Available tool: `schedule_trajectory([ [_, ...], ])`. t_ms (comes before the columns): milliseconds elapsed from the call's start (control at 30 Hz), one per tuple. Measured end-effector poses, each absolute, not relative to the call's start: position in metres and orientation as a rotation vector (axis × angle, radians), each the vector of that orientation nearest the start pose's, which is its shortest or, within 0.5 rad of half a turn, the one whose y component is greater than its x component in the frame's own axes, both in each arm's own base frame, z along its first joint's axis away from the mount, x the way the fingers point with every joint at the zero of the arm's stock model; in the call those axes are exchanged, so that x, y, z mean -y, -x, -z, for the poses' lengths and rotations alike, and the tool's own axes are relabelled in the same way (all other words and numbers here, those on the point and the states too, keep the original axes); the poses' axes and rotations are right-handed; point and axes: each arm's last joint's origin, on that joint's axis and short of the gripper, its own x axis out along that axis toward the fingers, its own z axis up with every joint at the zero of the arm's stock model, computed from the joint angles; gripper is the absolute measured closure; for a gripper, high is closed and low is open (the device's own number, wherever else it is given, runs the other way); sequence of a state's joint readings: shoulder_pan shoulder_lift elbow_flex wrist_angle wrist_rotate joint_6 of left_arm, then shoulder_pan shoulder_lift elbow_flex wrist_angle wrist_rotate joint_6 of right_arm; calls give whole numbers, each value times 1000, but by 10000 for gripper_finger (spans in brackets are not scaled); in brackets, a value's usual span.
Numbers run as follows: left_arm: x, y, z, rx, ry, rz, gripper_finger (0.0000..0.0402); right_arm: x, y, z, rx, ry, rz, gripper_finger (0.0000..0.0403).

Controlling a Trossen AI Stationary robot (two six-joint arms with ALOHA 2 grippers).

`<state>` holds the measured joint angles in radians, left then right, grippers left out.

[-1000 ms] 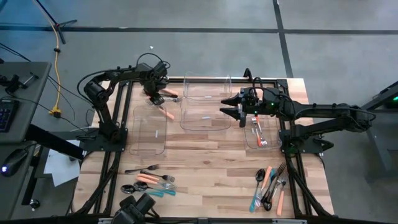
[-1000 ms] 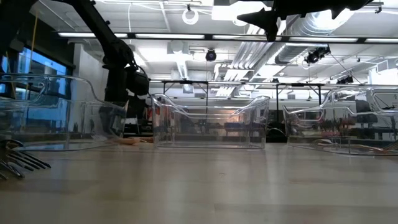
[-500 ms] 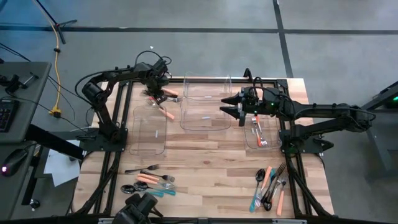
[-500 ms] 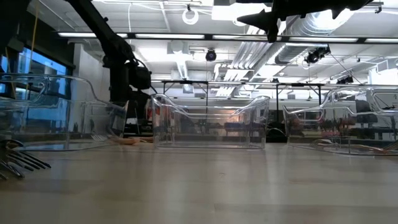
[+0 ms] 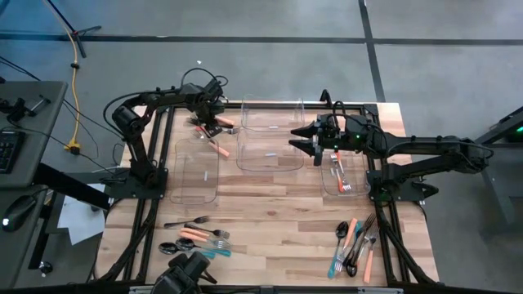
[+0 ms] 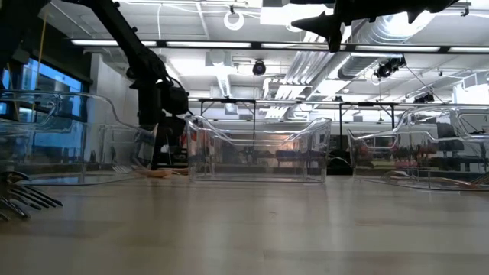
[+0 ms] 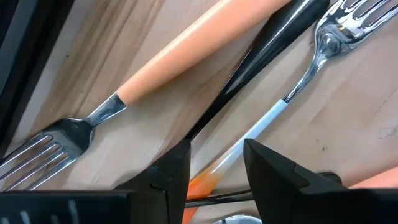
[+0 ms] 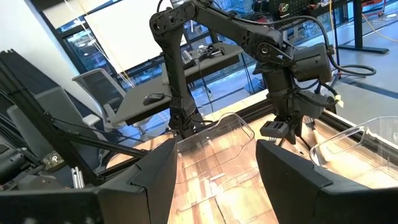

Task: Sort silverware by color (type)
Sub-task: Put the orange fork into the bottom right transparent bin

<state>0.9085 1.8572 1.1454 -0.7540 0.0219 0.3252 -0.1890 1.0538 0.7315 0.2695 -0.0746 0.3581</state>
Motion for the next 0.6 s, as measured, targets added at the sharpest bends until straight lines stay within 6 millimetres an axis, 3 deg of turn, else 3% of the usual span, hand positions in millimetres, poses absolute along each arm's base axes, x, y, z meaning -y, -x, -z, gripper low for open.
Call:
schedule_trajectory([
  [200, -258, -202, -149, -1421, 397, -472, 261, 43, -234, -307, -31, -365, 123, 199],
  [400, -260, -204, -170, -1359, 361, -496, 261, 43, -233, -307, -31, -364, 141, 199],
  [600, -252, -207, -166, -1364, 362, -409, 261, 43, -233, -307, -33, -353, 144, 199],
])
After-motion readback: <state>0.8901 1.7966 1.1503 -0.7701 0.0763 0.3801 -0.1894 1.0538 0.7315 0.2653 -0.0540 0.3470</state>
